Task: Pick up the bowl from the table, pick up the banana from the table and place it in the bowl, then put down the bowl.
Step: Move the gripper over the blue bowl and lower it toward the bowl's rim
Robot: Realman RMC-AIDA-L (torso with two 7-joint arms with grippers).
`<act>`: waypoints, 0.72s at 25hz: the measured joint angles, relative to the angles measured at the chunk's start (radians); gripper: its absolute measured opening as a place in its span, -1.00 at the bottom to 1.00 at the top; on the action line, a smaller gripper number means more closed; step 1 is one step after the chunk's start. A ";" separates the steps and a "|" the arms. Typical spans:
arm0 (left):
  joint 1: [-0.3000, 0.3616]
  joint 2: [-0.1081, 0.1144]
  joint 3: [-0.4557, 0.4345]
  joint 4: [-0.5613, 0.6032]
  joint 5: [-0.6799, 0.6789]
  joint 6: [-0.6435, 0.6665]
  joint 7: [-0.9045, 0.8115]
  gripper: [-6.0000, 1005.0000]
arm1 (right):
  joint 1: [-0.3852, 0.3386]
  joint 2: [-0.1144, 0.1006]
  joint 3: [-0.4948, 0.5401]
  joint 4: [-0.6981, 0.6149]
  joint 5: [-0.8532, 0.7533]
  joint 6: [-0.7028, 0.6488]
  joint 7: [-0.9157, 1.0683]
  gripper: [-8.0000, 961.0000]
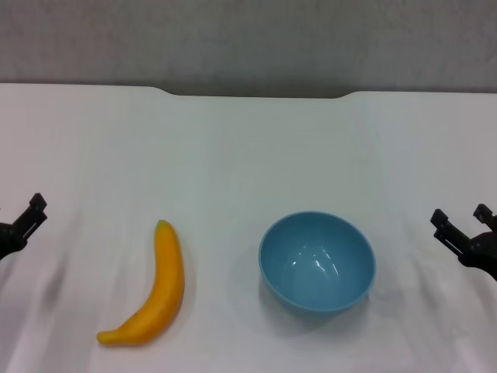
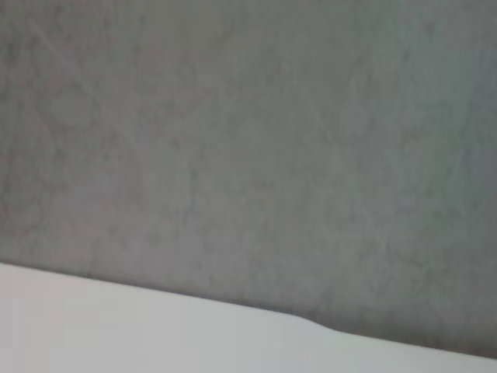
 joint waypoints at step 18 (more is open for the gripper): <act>0.194 0.019 0.134 -0.697 0.362 0.415 -0.512 0.77 | -0.099 -0.114 -0.030 0.678 -0.389 -0.638 0.370 0.83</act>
